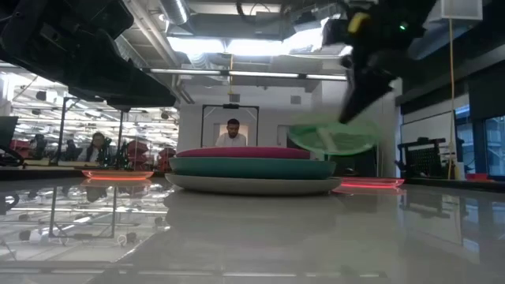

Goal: Stack plastic plates
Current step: Stack the light green plate on top of the beige plate

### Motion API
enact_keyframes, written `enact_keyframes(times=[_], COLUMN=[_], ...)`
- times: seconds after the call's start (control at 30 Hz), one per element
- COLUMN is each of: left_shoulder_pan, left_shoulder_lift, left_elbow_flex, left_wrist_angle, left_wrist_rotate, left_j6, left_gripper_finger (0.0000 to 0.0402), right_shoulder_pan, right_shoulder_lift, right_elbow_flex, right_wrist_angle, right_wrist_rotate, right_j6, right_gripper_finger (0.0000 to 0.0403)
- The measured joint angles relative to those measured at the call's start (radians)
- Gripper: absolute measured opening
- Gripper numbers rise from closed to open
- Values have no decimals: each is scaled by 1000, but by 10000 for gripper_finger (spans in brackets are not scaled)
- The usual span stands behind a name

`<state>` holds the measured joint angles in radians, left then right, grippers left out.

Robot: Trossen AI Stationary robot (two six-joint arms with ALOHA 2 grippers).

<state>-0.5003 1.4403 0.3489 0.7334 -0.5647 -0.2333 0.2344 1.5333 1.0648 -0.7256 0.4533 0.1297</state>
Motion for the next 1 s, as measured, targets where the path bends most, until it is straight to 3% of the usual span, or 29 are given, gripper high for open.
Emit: enact_keyframes(times=[0.23, 0.57, 0.8, 1.0], left_shoulder_pan=[0, -1, -5, -5], left_shoulder_lift=[0, 0, 0, 0], left_elbow_flex=[0, 0, 0, 0], left_wrist_angle=[0, -7, -7, -7], left_wrist_rotate=[1, 2, 3, 5], left_j6=[0, -3, -4, -4], left_gripper_finger=[114, 114, 114, 114], right_shoulder_pan=[0, 1, 1, 1], right_shoulder_lift=[10, 125, 215, 235], right_elbow_flex=[2, 2, 2, 2], right_wrist_angle=[274, 554, 595, 522], right_wrist_rotate=[-56, -115, -115, -68], right_j6=[-182, -273, -292, -294], right_gripper_finger=[1, 1, 1, 1])
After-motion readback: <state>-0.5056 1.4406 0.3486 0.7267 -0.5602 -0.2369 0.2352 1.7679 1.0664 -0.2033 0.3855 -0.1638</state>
